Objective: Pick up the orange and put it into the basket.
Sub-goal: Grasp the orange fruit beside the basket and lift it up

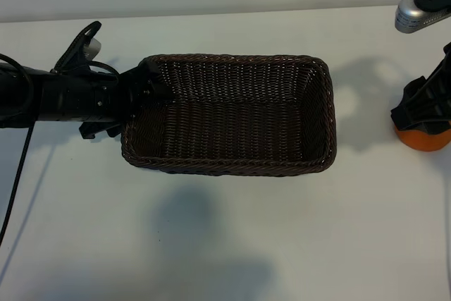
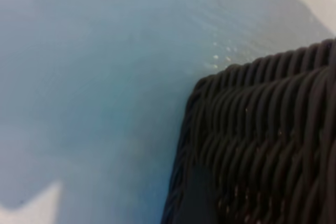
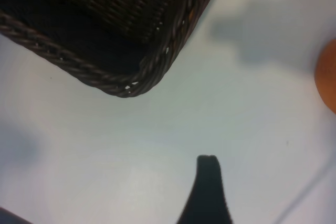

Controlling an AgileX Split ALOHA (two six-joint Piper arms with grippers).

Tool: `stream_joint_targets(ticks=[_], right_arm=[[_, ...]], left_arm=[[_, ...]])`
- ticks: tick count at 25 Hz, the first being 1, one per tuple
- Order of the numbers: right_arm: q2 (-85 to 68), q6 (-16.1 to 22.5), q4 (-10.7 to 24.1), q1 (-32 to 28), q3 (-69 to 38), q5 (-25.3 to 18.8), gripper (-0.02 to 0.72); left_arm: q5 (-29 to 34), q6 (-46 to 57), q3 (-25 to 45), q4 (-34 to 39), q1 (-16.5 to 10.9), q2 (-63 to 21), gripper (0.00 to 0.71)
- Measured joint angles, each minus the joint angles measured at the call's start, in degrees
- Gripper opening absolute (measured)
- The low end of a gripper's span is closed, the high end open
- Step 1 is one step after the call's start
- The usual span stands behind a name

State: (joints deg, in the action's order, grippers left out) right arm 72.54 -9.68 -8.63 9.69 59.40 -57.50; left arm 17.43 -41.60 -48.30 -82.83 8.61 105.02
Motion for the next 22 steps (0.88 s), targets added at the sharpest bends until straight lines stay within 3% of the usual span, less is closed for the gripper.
stream_joint_targets(ticks=[14, 22], right_arm=[[0.0, 0.0, 0.1, 0.0, 0.0, -0.3, 0.558], [0.0, 0.0, 0.1, 0.0, 0.0, -0.9, 0.558]], left_arm=[[1.5, 1.1, -0.1, 4.1, 0.0, -1.8, 0.642], [2.4, 16.0, -0.3, 23.0, 0.0, -5.6, 0.635]])
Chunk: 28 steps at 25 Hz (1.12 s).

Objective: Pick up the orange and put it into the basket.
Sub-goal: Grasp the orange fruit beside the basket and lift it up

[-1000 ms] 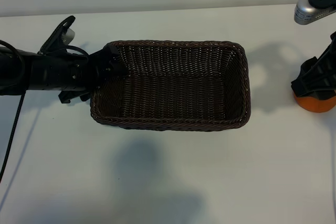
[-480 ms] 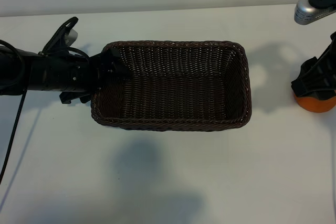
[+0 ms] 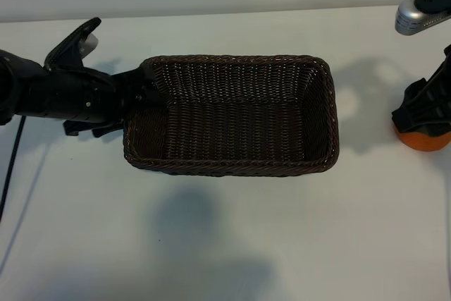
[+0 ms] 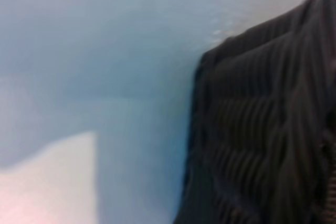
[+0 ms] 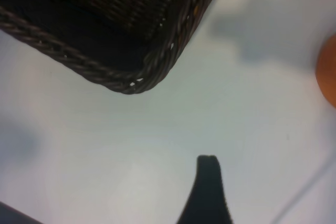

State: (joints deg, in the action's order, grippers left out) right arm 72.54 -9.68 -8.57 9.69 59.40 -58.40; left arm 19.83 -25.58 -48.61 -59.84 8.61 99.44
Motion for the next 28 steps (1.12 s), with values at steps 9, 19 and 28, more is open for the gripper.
stream_joint_targets(ticks=[9, 19, 28], right_arm=[[0.0, 0.0, 0.0, 0.0, 0.0, -0.1, 0.558], [0.0, 0.0, 0.0, 0.0, 0.0, -0.1, 0.558], [0.0, 0.0, 0.3, 0.0, 0.0, -0.3, 0.558]], left_arm=[[2.3, 17.3, 0.0, 22.0, 0.0, -6.1, 0.624], [7.5, 26.5, -0.4, 37.0, 0.0, -14.3, 0.609], [25.0, 34.6, -12.7, 57.0, -2.3, -17.1, 0.597]])
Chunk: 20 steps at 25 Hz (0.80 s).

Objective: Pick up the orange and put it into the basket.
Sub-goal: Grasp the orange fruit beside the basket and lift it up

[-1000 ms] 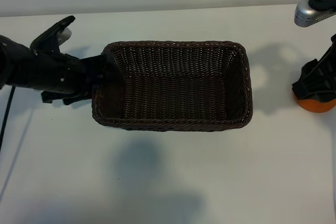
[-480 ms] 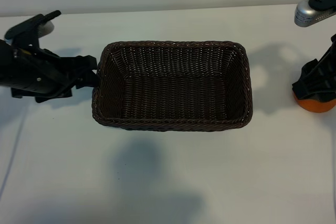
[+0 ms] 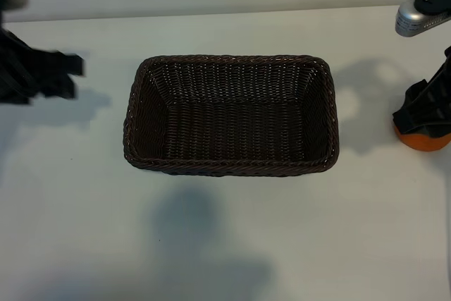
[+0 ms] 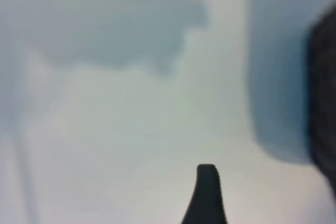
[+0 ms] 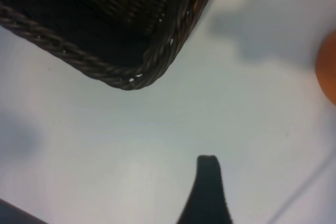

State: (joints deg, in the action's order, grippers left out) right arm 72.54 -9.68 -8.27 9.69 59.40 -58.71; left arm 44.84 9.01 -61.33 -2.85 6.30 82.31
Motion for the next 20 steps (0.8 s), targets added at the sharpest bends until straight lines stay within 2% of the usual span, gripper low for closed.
stream_joint_targets(ticks=[2, 9, 12, 20], right_arm=[[0.0, 0.0, 0.0, 0.0, 0.0, 0.0, 0.558], [0.0, 0.0, 0.2, 0.0, 0.0, 0.0, 0.558], [0.0, 0.1, 0.2, 0.0, 0.0, 0.0, 0.558], [0.0, 0.1, 0.6, 0.0, 0.0, 0.0, 0.558]], left_arm=[[2.6, 0.3, -2.9, 2.8, -1.9, 0.0, 0.596], [9.9, -5.8, -6.2, 3.3, -9.6, -1.5, 0.596], [10.6, -7.1, -6.2, 3.2, -10.7, -4.7, 0.596], [12.0, -9.5, -6.2, 1.9, -10.9, -16.6, 0.596]])
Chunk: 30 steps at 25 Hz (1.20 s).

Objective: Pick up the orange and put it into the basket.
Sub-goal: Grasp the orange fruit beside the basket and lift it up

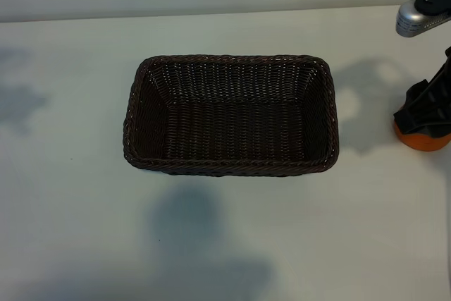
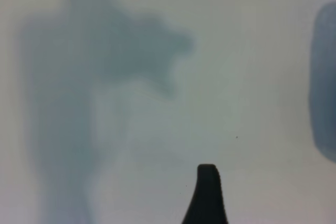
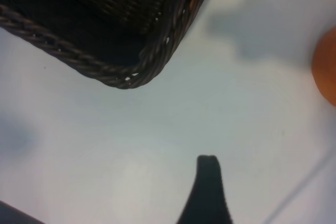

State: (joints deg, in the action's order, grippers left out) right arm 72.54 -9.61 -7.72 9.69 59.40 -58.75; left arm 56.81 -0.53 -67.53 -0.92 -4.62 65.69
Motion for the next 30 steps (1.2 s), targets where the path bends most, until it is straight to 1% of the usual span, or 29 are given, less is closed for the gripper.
stream_joint_targets(ticks=[4, 10, 15, 21, 26, 30], right_arm=[[0.0, 0.0, 0.1, 0.0, 0.0, 0.0, 0.558], [0.0, -0.1, 0.1, 0.0, 0.0, 0.0, 0.558], [0.0, -0.1, 0.2, 0.0, 0.0, 0.1, 0.558], [0.0, -0.1, 0.2, 0.0, 0.0, 0.1, 0.558], [0.0, -0.1, 0.3, 0.0, 0.0, 0.1, 0.558], [0.0, -0.1, 0.3, 0.0, 0.0, 0.1, 0.558]], left_arm=[[1.4, 0.0, 0.0, 0.0, -0.1, -7.7, 0.596], [2.0, -0.3, 3.2, 1.4, -0.1, -24.4, 0.594], [3.2, -0.1, 8.3, 2.3, -0.1, -35.0, 0.595], [1.8, 0.8, 15.3, 1.9, -0.1, -44.6, 0.595], [-1.5, 1.0, 21.4, 0.3, -0.1, -52.4, 0.595], [-1.4, 1.4, 27.7, -0.1, -0.1, -57.1, 0.594]])
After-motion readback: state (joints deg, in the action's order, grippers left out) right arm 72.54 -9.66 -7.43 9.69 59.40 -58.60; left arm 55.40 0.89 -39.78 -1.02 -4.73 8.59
